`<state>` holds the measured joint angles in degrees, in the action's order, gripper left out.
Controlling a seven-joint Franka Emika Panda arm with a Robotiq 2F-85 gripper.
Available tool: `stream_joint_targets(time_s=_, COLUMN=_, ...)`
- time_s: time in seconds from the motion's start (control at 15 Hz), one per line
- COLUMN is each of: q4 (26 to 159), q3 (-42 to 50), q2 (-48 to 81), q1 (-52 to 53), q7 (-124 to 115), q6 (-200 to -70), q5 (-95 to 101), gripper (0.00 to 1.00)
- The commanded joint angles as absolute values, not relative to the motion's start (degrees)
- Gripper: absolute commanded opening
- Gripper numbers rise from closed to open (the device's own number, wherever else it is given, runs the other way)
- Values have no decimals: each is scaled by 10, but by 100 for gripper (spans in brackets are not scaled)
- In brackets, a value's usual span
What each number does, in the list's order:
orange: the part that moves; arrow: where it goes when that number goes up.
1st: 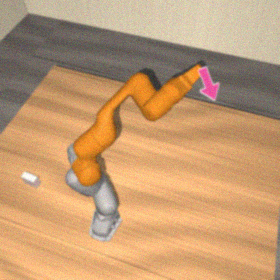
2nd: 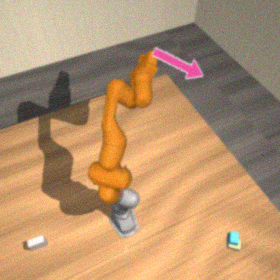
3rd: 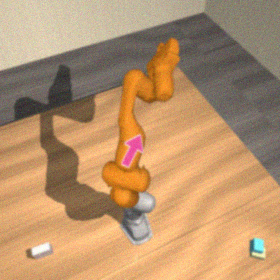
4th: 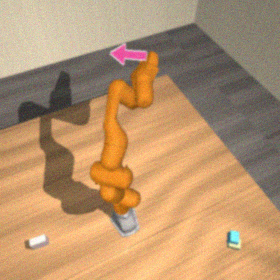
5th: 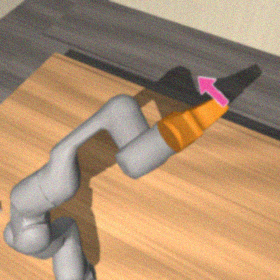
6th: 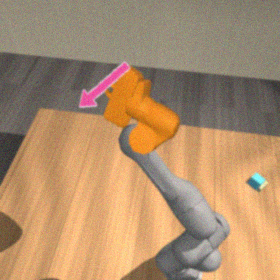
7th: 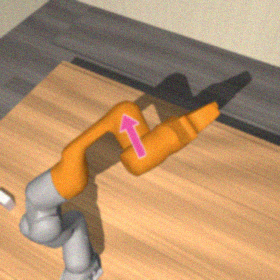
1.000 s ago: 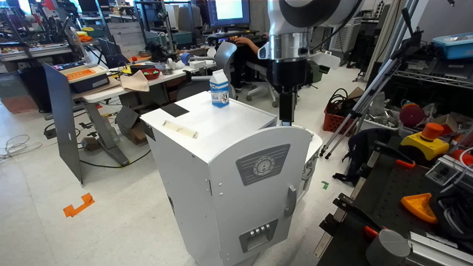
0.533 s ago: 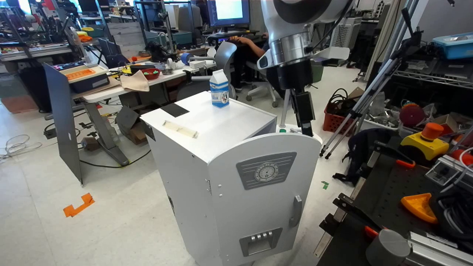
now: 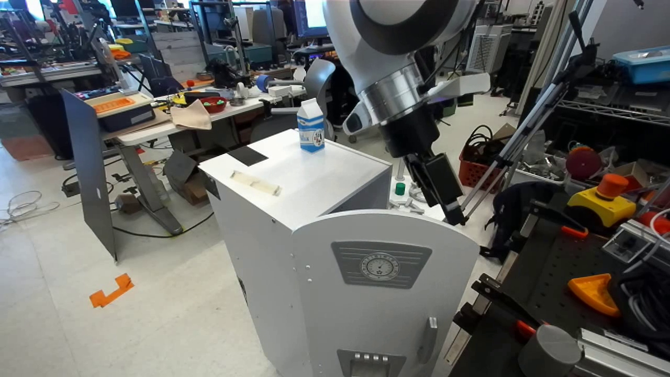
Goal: Open the cabinet door
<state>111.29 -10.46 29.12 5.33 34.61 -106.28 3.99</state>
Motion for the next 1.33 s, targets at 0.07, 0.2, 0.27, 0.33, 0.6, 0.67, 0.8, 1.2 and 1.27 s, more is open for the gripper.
stream_joint_targets(time_s=0.07, q4=1074, q3=-109, q2=320, q1=76, q7=338, q6=-1038, q5=72, gripper=100)
stream_joint_targets(time_s=0.2, q4=1073, q3=-106, q2=322, q1=78, q7=328, q6=-1051, q5=79, gripper=100)
stream_joint_targets(time_s=0.27, q4=1074, q3=-104, q2=320, q1=78, q7=318, q6=-1061, q5=83, gripper=100)
stream_joint_targets(time_s=0.33, q4=1078, q3=-102, q2=317, q1=77, q7=306, q6=-1071, q5=83, gripper=100)
stream_joint_targets(time_s=0.6, q4=1180, q3=-101, q2=241, q1=74, q7=225, q6=-1149, q5=76, gripper=100)
stream_joint_targets(time_s=0.67, q4=1207, q3=-101, q2=224, q1=75, q7=205, q6=-1170, q5=74, gripper=100)
stream_joint_targets(time_s=0.8, q4=1259, q3=-101, q2=185, q1=82, q7=165, q6=-1192, q5=78, gripper=100)
stream_joint_targets(time_s=1.2, q4=1429, q3=-114, q2=44, q1=110, q7=35, q6=-1277, q5=74, gripper=100)
stream_joint_targets(time_s=1.27, q4=1453, q3=-115, q2=24, q1=115, q7=5, q6=-1304, q5=77, gripper=100)
